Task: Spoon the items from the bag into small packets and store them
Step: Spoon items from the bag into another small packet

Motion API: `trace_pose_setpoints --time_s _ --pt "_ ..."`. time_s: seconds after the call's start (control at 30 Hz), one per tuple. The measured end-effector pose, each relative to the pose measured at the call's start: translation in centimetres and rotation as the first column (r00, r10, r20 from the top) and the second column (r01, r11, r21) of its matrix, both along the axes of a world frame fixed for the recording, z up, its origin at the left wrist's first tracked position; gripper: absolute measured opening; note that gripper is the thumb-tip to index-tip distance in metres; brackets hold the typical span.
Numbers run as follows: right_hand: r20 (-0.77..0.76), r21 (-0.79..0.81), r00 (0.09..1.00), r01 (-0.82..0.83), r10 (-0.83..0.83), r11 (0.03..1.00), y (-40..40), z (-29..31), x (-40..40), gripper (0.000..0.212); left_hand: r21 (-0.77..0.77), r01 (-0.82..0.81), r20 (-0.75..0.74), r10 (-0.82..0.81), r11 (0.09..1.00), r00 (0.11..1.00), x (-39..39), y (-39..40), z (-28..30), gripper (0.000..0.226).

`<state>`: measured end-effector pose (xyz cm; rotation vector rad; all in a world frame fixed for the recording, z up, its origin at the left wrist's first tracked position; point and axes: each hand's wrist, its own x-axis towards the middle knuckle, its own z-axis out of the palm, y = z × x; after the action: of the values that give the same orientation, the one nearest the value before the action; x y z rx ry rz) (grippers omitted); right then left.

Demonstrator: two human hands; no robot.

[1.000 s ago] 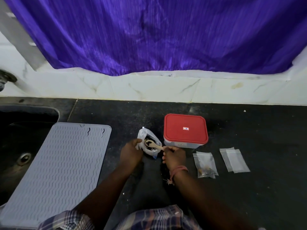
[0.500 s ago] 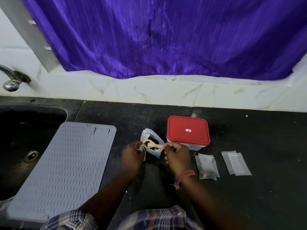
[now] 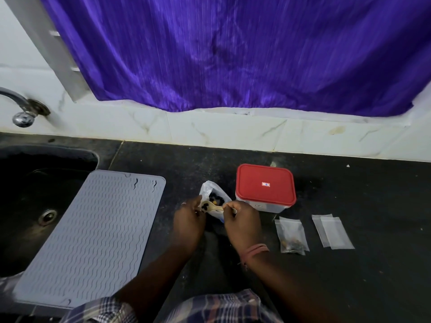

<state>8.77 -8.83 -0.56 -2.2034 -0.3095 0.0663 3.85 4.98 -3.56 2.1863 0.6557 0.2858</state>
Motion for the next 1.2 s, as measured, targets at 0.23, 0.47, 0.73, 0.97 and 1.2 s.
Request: trace_pose_setpoints --time_s 0.23,0.47,0.73,0.97,1.2 --pt "0.375 -0.403 0.866 -0.170 0.332 0.899 0.7 -0.1 -0.4 0.006 -0.238 -0.199 0.040 0.215 0.950 0.976 0.3 -0.3 0.2 0.027" --pt "0.508 -0.533 0.655 -0.272 0.560 0.801 -0.1 -1.5 -0.6 0.024 -0.383 -0.352 0.013 0.386 0.854 0.923 0.9 0.0 0.6 0.029" --pt "0.150 0.160 0.987 0.030 -0.054 0.987 -0.1 -1.9 -0.1 0.015 -0.475 -0.395 -0.078 0.409 0.787 0.909 1.0 0.2 0.6 0.027" --pt "-0.186 0.040 0.939 0.302 -0.290 0.952 0.2 -3.8 1.8 0.013 -0.477 -0.348 -0.077 0.357 0.807 0.931 0.5 0.2 1.5 0.024" --pt "0.165 -0.339 0.978 -0.068 0.130 0.938 0.6 -2.6 0.3 0.031 -0.422 -0.217 -0.015 0.232 0.880 0.972 0.1 1.3 4.1 0.018"
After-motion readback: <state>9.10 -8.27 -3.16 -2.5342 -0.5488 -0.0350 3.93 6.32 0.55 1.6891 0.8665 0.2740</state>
